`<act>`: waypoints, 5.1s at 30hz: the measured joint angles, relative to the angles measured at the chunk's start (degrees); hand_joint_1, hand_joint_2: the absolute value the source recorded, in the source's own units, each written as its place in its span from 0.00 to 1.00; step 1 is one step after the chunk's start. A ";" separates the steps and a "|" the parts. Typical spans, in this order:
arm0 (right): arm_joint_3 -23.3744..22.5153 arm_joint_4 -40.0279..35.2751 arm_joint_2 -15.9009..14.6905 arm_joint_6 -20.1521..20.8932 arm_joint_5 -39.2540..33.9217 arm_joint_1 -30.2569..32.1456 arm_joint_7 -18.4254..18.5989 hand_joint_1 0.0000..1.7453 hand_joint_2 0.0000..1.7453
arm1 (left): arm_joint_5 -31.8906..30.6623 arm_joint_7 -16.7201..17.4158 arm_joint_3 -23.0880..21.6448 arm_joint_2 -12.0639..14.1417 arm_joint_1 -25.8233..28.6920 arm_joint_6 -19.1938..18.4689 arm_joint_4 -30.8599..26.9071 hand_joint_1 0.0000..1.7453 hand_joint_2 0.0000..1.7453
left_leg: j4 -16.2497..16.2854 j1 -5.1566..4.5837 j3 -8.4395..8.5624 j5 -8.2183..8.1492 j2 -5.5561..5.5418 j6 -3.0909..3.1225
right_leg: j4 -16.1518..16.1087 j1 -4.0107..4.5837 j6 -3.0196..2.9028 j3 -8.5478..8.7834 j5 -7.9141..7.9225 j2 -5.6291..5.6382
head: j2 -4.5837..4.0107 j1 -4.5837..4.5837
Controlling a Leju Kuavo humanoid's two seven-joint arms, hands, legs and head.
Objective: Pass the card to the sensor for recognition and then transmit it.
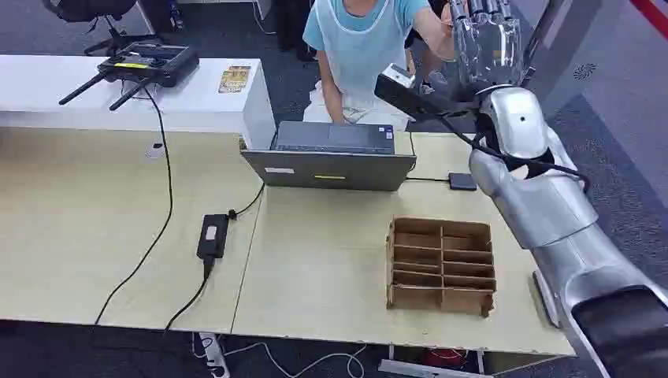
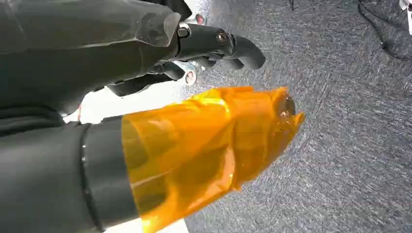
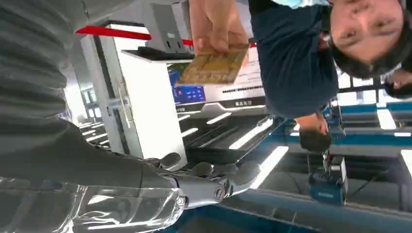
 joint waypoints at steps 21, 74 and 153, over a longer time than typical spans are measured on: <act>1.44 16.99 1.75 -0.79 -0.37 -4.95 1.31 0.54 1.00 | 0.02 -0.20 -0.35 0.02 0.01 -0.35 0.00 0.00 0.00 | 0.01 0.00 0.00 0.00 -0.03 0.00 | 0.00 0.00 0.00 -0.01 0.01 -0.03 | 0.00 0.02; -24.26 4.82 -4.92 6.73 -52.53 11.37 -14.05 1.00 1.00 | 1.90 0.28 -0.11 0.63 1.45 1.01 0.02 0.00 0.00 | 0.02 -0.01 -0.04 -0.02 -0.06 0.01 | -0.07 -0.01 0.00 -0.04 0.00 -0.06 | -0.02 0.00; -39.65 6.28 -25.99 33.88 -71.10 51.50 -25.62 1.00 1.00 | 1.97 -0.46 3.96 1.79 2.96 3.93 0.09 0.00 0.00 | 0.00 -0.03 -0.10 -0.12 -0.15 0.11 | -0.13 -0.02 0.04 -0.05 -0.05 -0.17 | -0.02 -0.02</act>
